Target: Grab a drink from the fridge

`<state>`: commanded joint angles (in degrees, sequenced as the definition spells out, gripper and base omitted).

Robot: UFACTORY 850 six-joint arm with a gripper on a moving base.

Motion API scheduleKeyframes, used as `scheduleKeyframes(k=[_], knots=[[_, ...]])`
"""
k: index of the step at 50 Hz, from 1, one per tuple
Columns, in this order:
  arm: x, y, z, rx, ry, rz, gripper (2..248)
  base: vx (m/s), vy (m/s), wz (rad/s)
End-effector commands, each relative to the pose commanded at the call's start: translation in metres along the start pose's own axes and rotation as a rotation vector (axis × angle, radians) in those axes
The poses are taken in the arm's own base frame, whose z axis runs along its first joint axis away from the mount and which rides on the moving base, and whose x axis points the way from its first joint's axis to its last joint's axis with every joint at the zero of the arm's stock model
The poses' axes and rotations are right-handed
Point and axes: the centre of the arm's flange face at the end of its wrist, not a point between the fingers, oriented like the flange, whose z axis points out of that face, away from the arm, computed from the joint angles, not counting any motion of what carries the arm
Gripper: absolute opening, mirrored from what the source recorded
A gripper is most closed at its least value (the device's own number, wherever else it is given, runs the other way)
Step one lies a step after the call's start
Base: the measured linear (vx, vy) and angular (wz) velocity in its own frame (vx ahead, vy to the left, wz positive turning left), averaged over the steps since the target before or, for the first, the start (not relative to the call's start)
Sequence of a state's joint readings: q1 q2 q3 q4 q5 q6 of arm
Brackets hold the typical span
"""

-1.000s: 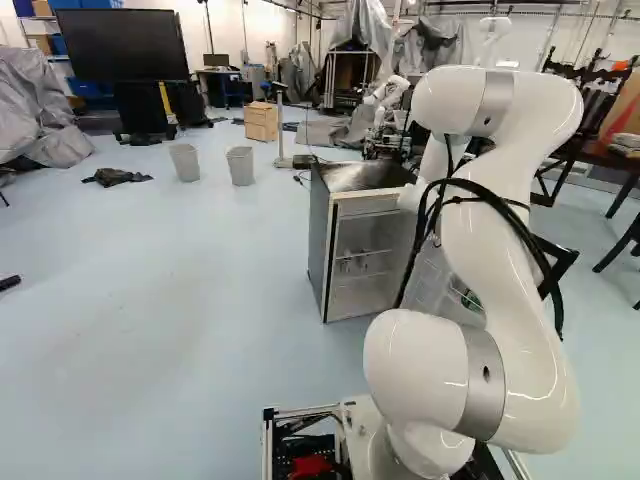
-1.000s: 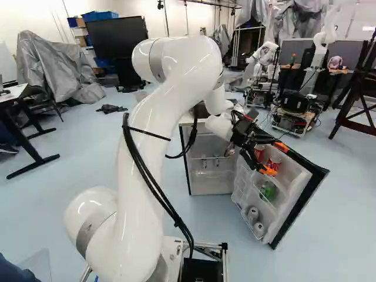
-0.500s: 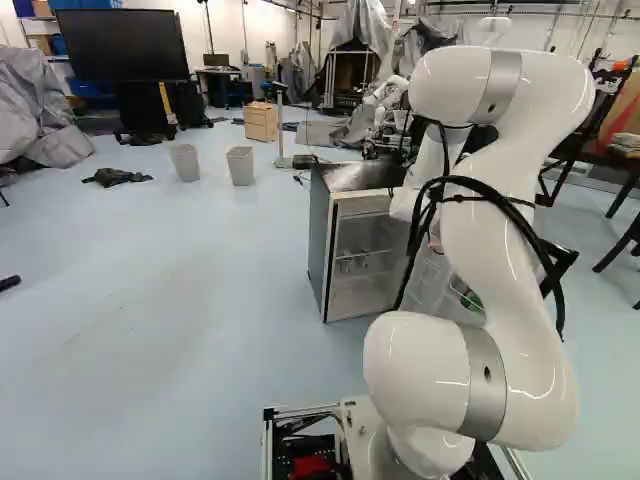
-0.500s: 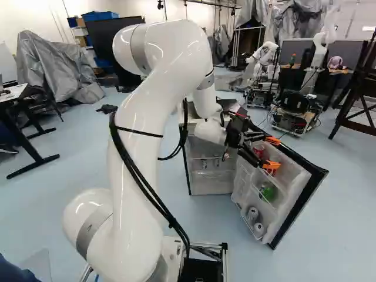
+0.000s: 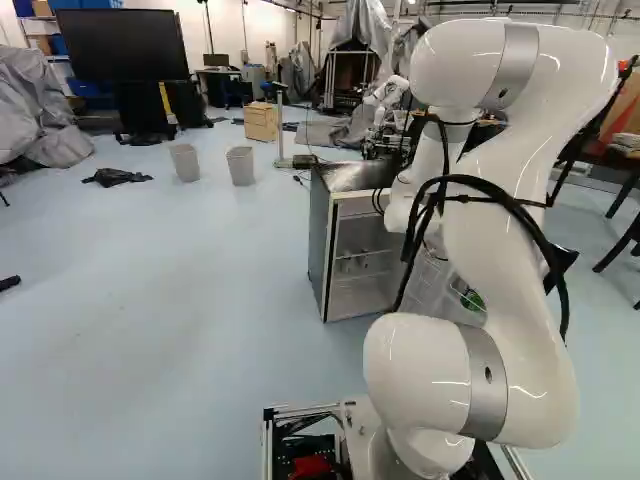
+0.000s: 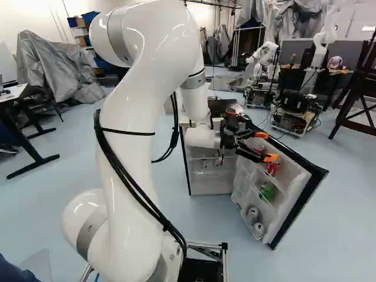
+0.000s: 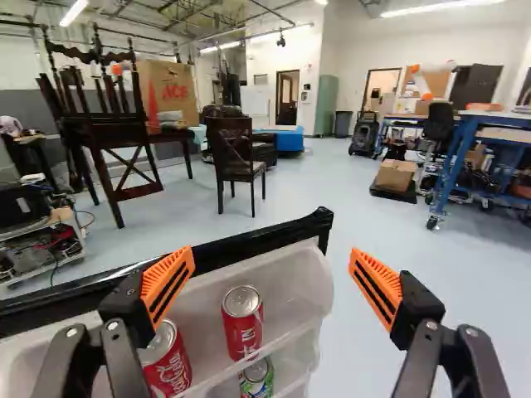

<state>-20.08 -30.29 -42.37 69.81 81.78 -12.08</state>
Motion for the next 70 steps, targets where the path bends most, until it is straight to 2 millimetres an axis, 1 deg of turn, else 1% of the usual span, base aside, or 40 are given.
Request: scheduleKeyframes(k=[37, 64, 70], knots=[[0.009, 0.046, -0.041, 0.384, 0.041, -0.119, 247, 0.000, 0.000, 0.000], [0.012, 0.074, -0.061, 0.633, 0.056, -0.180, 247, 0.000, 0.000, 0.000], [0.009, 0.081, -0.065, 0.686, 0.052, -0.199, 247, 0.000, 0.000, 0.000]])
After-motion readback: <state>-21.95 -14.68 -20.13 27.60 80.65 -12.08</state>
